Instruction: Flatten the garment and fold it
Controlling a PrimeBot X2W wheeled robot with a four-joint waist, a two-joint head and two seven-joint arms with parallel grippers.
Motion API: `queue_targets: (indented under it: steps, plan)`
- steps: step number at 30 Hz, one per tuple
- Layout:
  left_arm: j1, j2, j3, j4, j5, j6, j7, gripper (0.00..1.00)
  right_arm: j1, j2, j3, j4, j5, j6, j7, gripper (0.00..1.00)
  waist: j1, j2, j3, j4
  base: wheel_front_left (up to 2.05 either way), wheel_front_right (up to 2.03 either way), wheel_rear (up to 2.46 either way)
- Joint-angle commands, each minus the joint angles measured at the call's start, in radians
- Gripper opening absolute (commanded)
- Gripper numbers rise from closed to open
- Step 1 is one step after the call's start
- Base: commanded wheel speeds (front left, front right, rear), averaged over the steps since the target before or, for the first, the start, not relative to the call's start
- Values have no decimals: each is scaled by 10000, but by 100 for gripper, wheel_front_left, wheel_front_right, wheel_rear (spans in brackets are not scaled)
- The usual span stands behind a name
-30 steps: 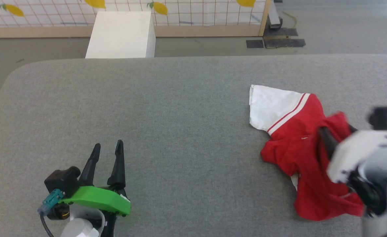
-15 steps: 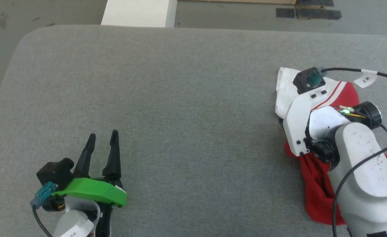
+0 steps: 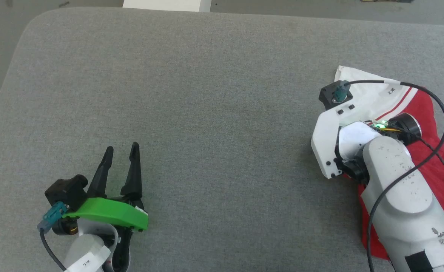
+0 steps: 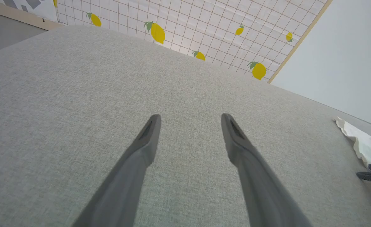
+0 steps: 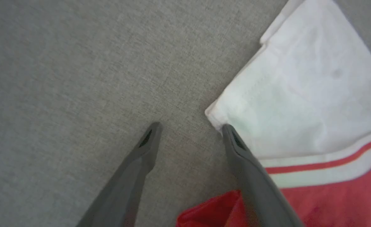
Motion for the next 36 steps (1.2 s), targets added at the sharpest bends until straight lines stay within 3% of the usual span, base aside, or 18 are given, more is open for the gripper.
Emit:
queue_targets:
  steps: [1,3,4,5,11,15,20,23,29,30,31,36]
  plan:
    - [-156,77,-6,32,-84,-42,-82,100,45,22,-14,331,48,-13,8,100,0,0,15,15,0,0,0]
    - [-170,85,-13,76,-103,-47,-94,100,52,17,-125,539,108,-13,73,100,0,0,15,20,0,0,0]
    - [-174,88,-16,101,-109,-48,-100,100,55,23,-184,624,165,-13,134,34,0,0,0,16,0,0,0]
    - [-177,87,-17,121,-117,-50,-106,100,41,40,-268,643,239,-13,106,0,0,0,-14,10,0,0,0]
    - [-148,106,-38,200,-120,-57,-130,100,-182,112,-449,266,514,-13,-804,0,0,0,-196,-64,0,0,0]
    - [-72,122,-61,247,-112,-59,-138,100,-192,363,231,-99,1175,-13,-1171,0,0,0,-434,-109,0,0,0]
    - [-35,90,-171,266,-106,-57,-142,100,17,564,2151,-767,2755,-13,-1520,0,0,0,-691,-11,0,0,0]
    - [-5,56,-246,302,-115,-43,-141,100,342,578,3830,-1142,4089,-13,-1515,0,0,0,-852,151,0,0,0]
    - [169,14,-308,360,-166,13,-141,100,973,581,6093,-1168,5750,-13,-1662,0,0,0,-1123,468,0,0,0]
    - [193,14,-318,365,-170,21,-140,100,1009,582,6278,-1161,5912,-13,-1750,5,0,0,-1159,498,0,0,0]
    - [216,16,-325,368,-177,34,-135,100,1030,582,6374,-1155,6126,-13,-1921,100,0,0,-1197,522,0,0,0]
    - [381,93,-277,351,-200,141,-104,100,727,582,5636,-1188,6703,-13,-3197,100,0,0,-1509,419,0,0,0]
